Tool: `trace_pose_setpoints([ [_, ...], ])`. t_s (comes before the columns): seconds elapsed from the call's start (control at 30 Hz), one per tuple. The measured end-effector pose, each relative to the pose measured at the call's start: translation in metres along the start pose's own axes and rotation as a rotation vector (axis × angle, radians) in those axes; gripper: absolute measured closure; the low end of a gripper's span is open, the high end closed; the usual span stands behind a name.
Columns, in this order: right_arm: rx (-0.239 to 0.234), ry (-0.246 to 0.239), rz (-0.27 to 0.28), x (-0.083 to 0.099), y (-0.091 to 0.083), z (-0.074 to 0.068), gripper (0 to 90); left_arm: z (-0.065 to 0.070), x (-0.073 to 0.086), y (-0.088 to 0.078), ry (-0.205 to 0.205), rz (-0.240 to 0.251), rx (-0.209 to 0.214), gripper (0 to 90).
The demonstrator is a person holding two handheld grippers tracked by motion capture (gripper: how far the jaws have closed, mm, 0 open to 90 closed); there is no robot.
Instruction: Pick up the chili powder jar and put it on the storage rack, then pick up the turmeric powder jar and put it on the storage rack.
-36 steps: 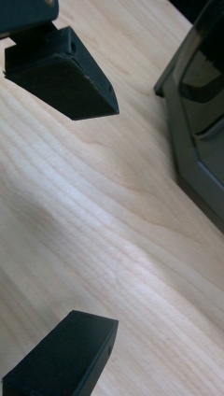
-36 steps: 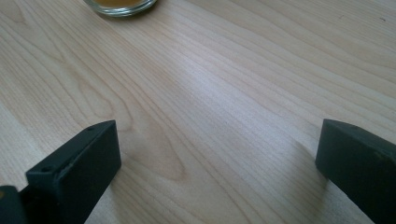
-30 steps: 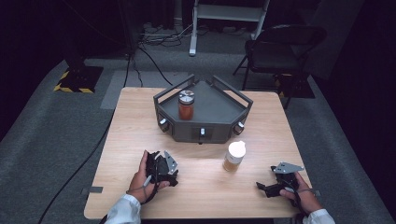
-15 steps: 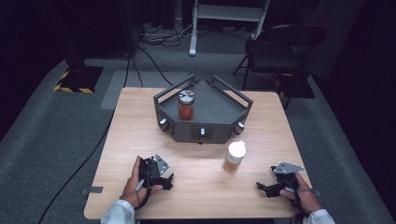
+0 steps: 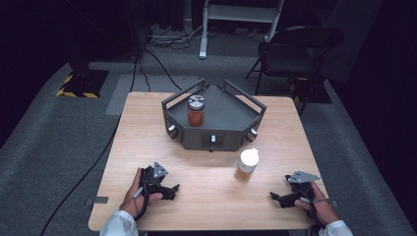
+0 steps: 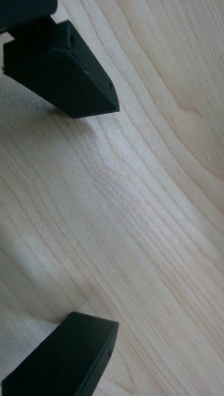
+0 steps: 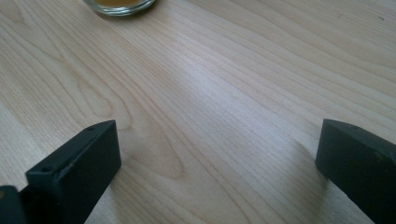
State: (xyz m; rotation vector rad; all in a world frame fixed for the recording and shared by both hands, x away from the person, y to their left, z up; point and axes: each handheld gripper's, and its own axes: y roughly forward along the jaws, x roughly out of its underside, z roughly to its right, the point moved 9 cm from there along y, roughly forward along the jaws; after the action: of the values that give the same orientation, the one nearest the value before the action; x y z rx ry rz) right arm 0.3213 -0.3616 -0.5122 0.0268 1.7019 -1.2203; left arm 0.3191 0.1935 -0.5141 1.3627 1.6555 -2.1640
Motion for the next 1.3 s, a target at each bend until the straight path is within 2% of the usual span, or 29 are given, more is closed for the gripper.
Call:
trace_pose_setpoints([
  [1.3,-0.004,-0.006,0.0,-0.002,0.002,0.0006,0.0,0.0003,0.0017,-0.0013,-0.004,0.004,-0.005,0.0],
])
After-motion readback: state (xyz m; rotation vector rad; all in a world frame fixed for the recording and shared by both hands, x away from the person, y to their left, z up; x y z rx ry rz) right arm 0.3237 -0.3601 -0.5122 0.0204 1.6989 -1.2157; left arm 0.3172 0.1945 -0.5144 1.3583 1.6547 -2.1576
